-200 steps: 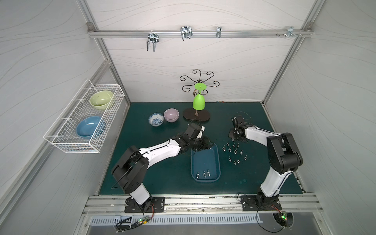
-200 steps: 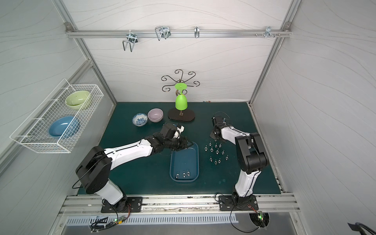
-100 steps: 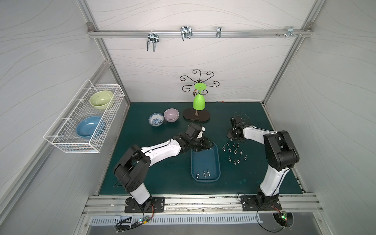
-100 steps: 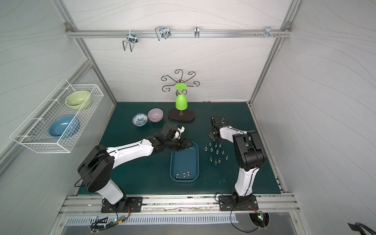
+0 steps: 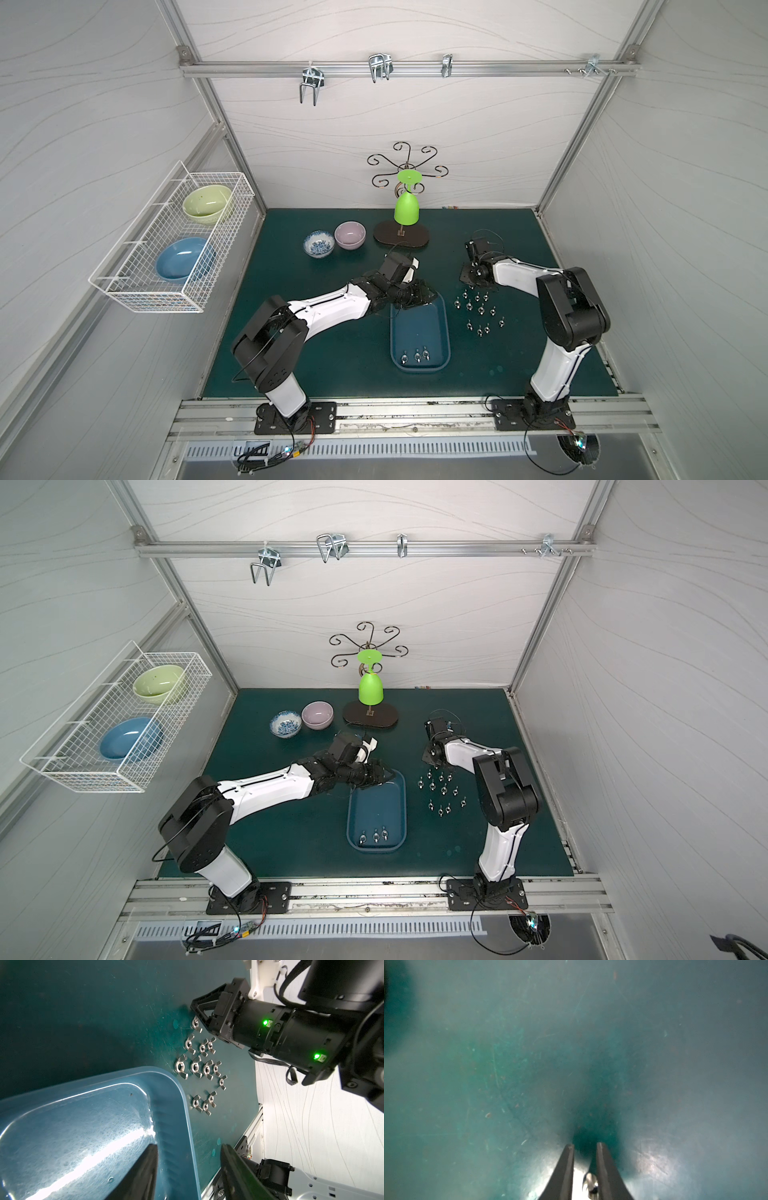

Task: Take out the wing nut from the storage box
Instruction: Place the wing nut at the center of the board, then adjust the storage box at the center of the board.

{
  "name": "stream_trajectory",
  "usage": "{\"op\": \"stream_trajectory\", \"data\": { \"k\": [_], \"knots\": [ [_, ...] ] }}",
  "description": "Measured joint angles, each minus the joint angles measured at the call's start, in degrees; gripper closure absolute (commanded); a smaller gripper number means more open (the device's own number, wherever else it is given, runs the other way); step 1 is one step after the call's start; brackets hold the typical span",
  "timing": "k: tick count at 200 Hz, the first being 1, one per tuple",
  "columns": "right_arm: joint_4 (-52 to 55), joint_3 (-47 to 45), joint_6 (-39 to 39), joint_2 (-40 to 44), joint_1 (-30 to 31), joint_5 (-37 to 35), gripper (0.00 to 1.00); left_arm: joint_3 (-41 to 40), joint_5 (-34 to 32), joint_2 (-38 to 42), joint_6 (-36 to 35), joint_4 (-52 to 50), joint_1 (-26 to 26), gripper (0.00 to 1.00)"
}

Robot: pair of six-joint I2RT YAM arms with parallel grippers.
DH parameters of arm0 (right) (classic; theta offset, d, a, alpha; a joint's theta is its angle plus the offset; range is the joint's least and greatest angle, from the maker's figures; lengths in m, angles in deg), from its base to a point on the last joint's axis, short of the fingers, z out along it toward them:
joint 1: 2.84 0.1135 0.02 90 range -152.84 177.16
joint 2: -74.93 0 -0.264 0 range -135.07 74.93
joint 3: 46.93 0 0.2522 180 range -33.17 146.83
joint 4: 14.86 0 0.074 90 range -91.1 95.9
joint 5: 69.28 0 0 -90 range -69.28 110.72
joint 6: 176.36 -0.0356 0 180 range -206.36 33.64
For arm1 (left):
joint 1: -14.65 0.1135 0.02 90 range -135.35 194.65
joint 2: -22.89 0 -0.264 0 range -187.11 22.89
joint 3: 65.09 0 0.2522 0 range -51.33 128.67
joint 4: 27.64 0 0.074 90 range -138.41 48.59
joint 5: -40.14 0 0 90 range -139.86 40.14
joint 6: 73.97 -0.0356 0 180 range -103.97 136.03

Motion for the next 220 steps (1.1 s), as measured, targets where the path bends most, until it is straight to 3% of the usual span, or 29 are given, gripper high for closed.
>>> {"op": "stream_trajectory", "data": {
  "k": [33, 220],
  "knots": [
    [0.9, 0.0, 0.1, 3.8, 0.2, -0.9, 0.69, -0.3, -0.3, 0.4, -0.1, -0.2, 0.0, 0.47],
    [4.6, -3.8, 1.5, 15.6, 3.1, -1.4, 0.67, -2.0, -4.0, 5.9, -1.1, -3.8, 0.1, 0.47]
  ]
}}
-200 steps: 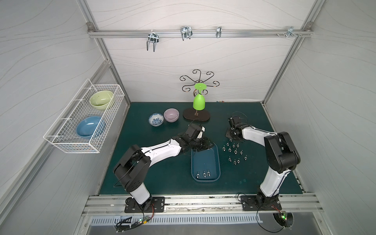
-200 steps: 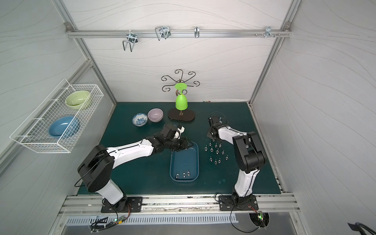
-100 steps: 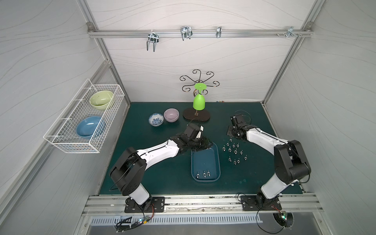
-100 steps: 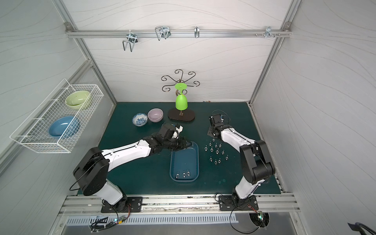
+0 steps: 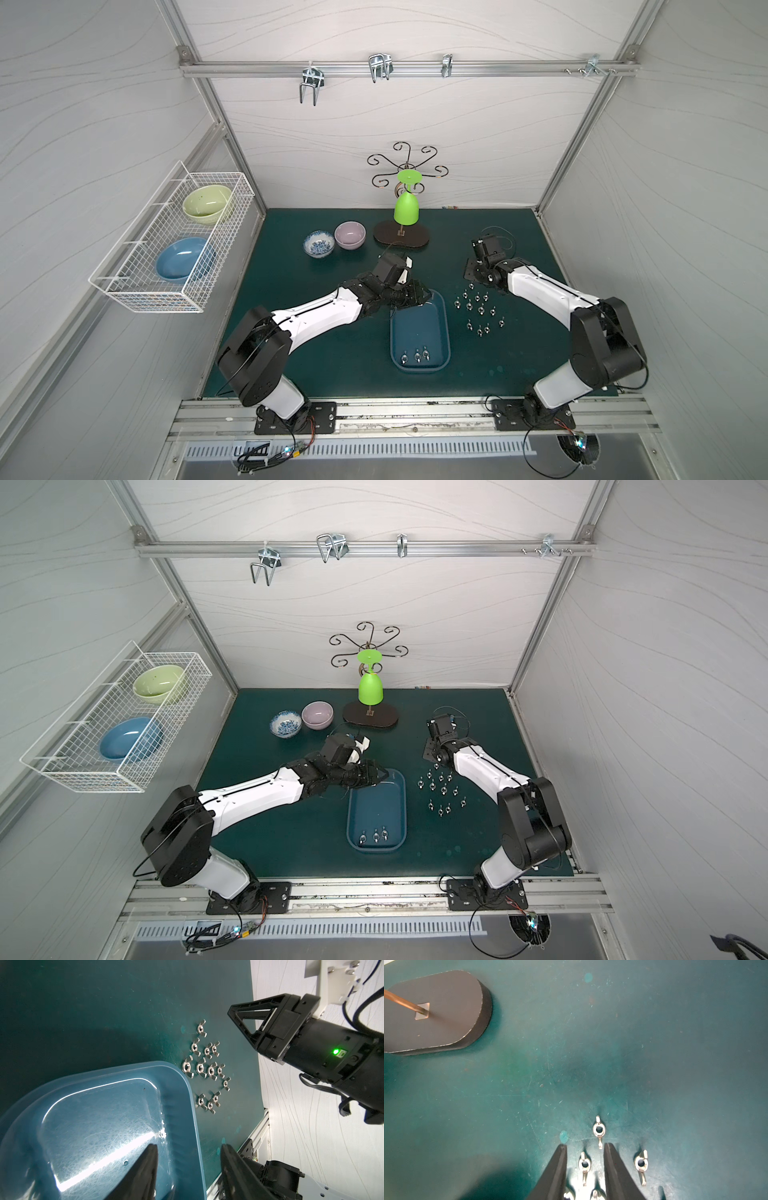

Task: Take out the wing nut from the storage box
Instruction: Adjust the storage box at the center of the board.

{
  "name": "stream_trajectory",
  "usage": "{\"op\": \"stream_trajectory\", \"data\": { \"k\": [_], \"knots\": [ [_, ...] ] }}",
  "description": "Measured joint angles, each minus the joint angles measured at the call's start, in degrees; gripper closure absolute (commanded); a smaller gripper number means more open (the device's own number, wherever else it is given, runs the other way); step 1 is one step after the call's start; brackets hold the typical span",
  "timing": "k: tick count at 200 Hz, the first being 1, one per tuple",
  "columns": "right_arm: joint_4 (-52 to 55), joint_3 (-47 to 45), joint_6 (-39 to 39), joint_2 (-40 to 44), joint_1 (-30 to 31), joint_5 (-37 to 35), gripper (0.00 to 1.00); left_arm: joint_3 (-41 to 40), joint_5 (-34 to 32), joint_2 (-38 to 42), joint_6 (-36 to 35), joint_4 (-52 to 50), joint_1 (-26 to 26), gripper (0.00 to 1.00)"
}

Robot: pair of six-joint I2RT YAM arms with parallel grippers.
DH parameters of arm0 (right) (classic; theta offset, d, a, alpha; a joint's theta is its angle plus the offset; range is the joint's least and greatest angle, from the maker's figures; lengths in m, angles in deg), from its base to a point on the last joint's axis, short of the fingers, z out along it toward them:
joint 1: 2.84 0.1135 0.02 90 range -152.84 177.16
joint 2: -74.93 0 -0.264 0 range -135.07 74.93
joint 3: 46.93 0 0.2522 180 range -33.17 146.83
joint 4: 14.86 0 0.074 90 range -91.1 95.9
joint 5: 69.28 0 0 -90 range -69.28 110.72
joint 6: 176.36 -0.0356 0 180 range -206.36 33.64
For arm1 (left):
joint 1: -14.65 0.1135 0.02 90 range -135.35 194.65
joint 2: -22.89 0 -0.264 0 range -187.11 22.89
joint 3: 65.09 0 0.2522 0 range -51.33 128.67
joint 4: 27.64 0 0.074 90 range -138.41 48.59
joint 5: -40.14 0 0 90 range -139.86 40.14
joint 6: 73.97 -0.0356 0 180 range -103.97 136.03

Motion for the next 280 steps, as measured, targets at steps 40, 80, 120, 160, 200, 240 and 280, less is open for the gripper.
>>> {"op": "stream_trajectory", "data": {
  "k": [40, 80, 120, 160, 200, 240, 280],
  "knots": [
    [2.4, -0.7, 0.2, 1.6, 4.9, -1.7, 0.67, -1.4, -0.4, 2.3, -0.1, -1.7, 0.9, 0.48],
    [7.8, -2.0, 0.3, 5.2, 14.3, -2.5, 0.84, -7.3, -1.9, 9.8, 0.5, -4.5, 7.1, 0.64],
    [13.0, -2.7, -0.3, 4.7, 14.7, -1.8, 1.0, -14.3, -6.6, 20.6, 1.2, -9.2, 12.3, 1.0],
    [13.6, -2.7, -0.1, 1.6, 16.2, 2.3, 1.0, -18.7, -8.9, 27.9, 1.5, -15.3, 13.0, 1.0],
    [13.3, -2.0, 0.0, -1.7, 20.3, 5.9, 1.0, -20.0, -8.9, 32.4, 2.3, -21.6, 14.8, 1.0],
    [12.3, 1.2, 0.2, -5.5, 21.3, 9.5, 1.0, -20.9, -9.3, 38.4, 2.4, -25.9, 15.8, 1.0],
    [11.2, 8.7, 1.0, -11.1, 23.3, 12.8, 1.0, -21.7, -9.8, 41.4, 2.4, -28.2, 17.1, 1.0]
  ]
}}
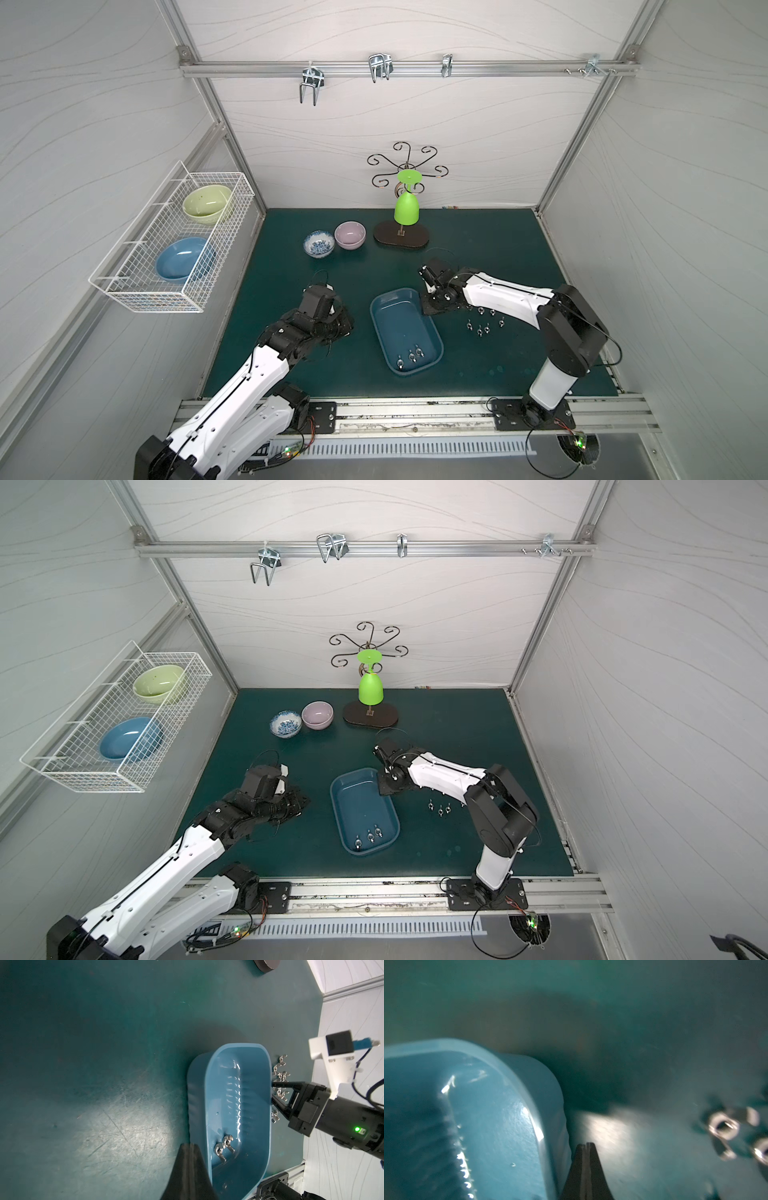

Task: Take out the wing nut from the storage box
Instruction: Adjust the storage box at the center of the board.

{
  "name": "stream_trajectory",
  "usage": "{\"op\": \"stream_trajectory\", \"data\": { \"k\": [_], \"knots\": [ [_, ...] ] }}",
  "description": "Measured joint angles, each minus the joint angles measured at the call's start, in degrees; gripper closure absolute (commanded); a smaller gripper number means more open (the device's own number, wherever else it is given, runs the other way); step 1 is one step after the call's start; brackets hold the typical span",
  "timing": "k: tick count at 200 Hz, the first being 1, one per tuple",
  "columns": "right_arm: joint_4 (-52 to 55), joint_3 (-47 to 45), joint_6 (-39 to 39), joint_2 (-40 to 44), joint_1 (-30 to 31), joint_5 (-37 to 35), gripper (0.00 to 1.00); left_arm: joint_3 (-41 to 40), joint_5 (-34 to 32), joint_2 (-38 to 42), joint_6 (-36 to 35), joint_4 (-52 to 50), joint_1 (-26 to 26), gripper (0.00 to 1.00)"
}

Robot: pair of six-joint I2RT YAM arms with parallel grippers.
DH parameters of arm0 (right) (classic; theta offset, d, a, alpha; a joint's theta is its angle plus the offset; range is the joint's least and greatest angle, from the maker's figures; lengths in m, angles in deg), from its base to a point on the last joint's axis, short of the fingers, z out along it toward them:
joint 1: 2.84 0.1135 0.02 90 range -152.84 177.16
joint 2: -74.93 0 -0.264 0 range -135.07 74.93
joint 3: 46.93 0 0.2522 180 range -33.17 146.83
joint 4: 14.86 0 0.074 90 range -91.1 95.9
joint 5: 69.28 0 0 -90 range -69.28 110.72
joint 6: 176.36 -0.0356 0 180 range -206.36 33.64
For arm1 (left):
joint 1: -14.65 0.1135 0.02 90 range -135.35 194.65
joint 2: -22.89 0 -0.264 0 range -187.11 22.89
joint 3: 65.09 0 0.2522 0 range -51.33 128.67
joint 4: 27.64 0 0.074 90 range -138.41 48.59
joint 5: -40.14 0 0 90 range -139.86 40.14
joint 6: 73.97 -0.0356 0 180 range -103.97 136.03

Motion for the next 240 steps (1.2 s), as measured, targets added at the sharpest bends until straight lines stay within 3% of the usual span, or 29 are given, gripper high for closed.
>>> {"op": "stream_trajectory", "data": {
  "k": [72, 105, 132, 166, 204, 240],
  "knots": [
    [-3.0, 12.2, 3.1, -9.6, 4.5, 7.3, 0.98, 0.2, 0.0, -0.3, -1.3, -0.7, 2.3, 1.0],
    [-2.2, 12.1, 6.1, -7.3, 5.7, 2.8, 1.0, 1.4, 0.2, -0.7, -1.7, -0.6, 2.7, 1.0],
    [0.0, 9.0, 8.2, 0.3, 8.8, -2.7, 1.0, 2.5, 0.9, -3.5, -1.6, 1.1, 2.8, 1.0],
    [2.6, 2.6, 9.3, 10.6, 22.9, -6.9, 1.0, 6.5, 1.4, -10.9, -1.6, 4.1, 3.0, 1.0],
    [5.4, -0.2, 9.0, 11.6, 42.0, -8.3, 1.0, 10.7, 0.6, -16.5, -1.8, 8.6, 3.2, 1.0],
    [5.6, 1.1, 8.3, 5.7, 47.1, -9.3, 1.0, 13.3, -0.1, -21.3, -2.8, 10.9, 4.0, 1.0]
  ]
}}
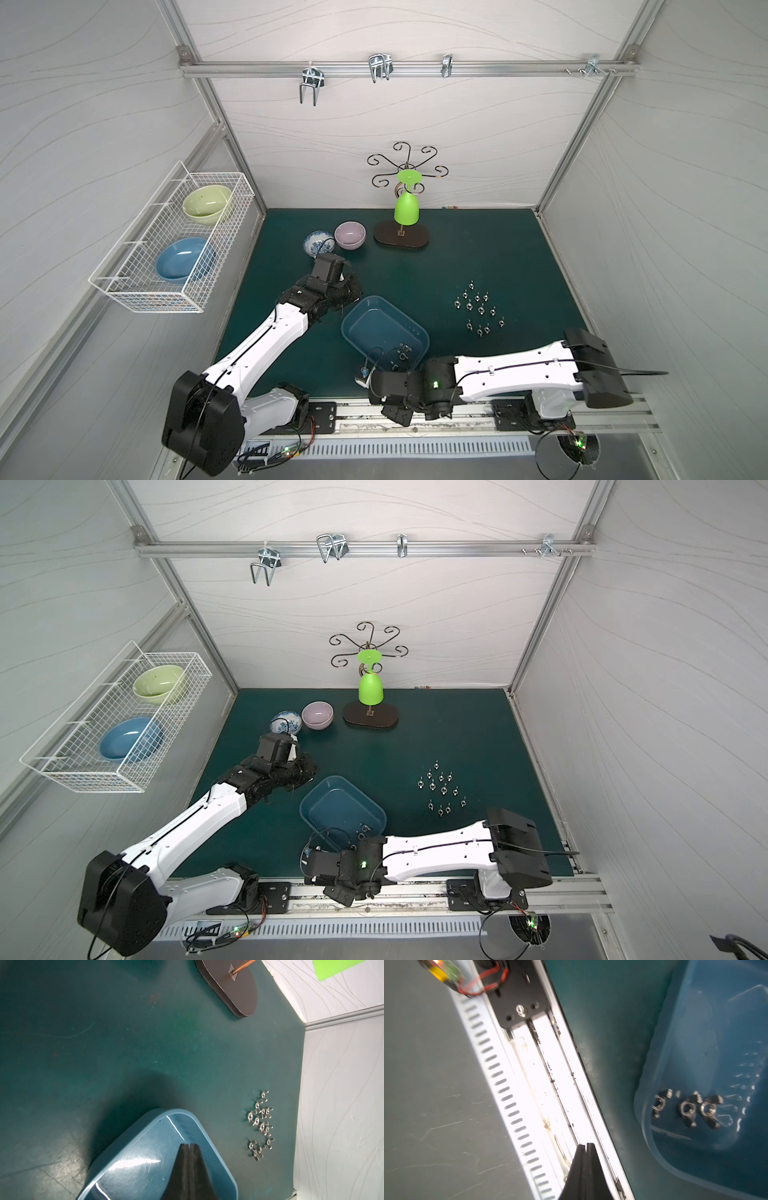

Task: Take out the wing nut from the storage box
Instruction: Adjust the storage box at the center of the board.

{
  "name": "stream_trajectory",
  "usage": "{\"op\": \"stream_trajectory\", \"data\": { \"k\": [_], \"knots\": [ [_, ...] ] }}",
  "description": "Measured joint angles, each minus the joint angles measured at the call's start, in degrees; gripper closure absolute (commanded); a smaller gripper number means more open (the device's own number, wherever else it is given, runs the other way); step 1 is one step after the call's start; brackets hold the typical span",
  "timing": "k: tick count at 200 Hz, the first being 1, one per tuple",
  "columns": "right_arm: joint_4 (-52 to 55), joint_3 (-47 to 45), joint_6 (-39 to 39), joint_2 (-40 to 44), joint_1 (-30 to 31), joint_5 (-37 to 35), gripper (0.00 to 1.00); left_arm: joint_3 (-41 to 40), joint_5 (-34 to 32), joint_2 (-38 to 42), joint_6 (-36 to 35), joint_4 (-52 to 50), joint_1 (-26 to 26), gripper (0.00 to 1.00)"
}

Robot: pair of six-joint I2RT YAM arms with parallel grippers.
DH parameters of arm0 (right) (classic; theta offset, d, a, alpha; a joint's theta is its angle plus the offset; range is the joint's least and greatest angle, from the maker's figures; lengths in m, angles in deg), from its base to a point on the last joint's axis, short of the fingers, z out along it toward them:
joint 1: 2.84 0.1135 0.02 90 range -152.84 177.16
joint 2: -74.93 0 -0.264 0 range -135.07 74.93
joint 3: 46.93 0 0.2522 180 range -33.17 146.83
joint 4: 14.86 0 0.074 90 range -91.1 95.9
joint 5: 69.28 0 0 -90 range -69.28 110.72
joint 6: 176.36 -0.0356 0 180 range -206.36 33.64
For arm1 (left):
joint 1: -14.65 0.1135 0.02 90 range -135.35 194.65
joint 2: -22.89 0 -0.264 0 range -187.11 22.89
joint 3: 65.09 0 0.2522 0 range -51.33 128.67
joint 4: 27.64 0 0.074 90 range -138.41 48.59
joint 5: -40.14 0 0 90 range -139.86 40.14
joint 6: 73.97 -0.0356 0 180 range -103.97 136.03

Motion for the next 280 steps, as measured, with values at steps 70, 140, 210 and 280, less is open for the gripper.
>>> {"op": "stream_trajectory", "data": {
  "k": [70, 140, 210, 280],
  "knots": [
    [-1.1, 2.4, -0.7, -11.3, -0.9, -2.2, 1.0, 15.0, 3.2, -16.1, -4.2, 2.3, 1.3, 1.0],
    [-2.8, -3.2, -2.9, -9.6, -4.9, -2.9, 1.0, 17.5, 8.1, -28.3, -8.8, 5.7, 1.4, 1.0],
    [-3.4, -8.1, -3.4, -5.3, -9.3, -3.1, 1.0, 19.0, 11.3, -34.9, -11.3, 9.8, 1.4, 1.0],
    [-4.7, -10.3, -2.9, -2.1, -16.9, -2.1, 1.0, 19.0, 11.3, -36.3, -13.0, 10.6, 1.4, 1.0]
  ]
}}
